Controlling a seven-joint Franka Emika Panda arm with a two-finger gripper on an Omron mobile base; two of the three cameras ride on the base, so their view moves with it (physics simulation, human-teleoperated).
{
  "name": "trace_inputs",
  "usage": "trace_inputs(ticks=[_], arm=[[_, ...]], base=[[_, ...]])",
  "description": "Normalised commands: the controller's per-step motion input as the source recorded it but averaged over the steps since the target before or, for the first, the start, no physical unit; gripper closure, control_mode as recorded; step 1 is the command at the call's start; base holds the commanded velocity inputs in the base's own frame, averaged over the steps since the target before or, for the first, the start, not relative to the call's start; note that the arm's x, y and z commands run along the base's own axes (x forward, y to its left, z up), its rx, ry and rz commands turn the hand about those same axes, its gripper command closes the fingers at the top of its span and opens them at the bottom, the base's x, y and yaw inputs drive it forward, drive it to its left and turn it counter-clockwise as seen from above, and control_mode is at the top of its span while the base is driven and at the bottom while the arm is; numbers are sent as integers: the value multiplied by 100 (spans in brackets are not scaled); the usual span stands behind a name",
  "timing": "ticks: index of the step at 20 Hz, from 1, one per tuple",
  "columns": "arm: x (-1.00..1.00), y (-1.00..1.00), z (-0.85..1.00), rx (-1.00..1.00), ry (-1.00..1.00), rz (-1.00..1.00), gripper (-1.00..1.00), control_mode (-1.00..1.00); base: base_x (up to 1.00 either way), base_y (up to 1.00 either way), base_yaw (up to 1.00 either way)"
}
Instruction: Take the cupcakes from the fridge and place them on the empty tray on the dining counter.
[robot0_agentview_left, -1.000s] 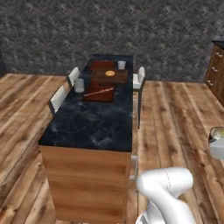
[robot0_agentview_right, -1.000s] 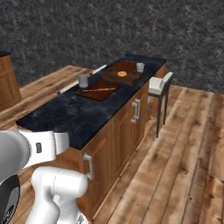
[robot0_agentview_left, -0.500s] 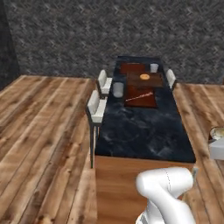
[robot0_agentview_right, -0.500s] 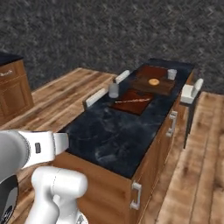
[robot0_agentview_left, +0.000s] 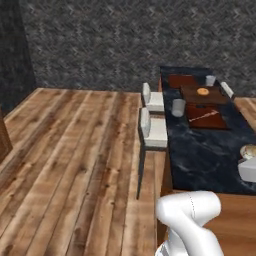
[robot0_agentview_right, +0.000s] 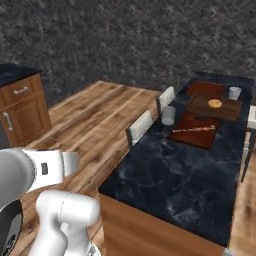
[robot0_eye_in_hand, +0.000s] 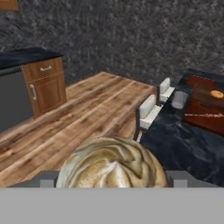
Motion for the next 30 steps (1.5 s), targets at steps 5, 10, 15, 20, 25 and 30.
trace_inputs(ticks=[5, 10, 15, 20, 25, 30], arm=[[0, 0, 0, 0, 0, 0, 100, 100], [0, 0, 0, 0, 0, 0, 100, 100], [0, 0, 0, 0, 0, 0, 100, 100], [0, 0, 0, 0, 0, 0, 100, 100], [0, 0, 0, 0, 0, 0, 100, 100], [0, 0, 0, 0, 0, 0, 100, 100]], base=[[31, 100, -1], [24, 83, 0], [47, 43, -2], [54, 38, -3], [74, 2, -11], [100, 0, -19]])
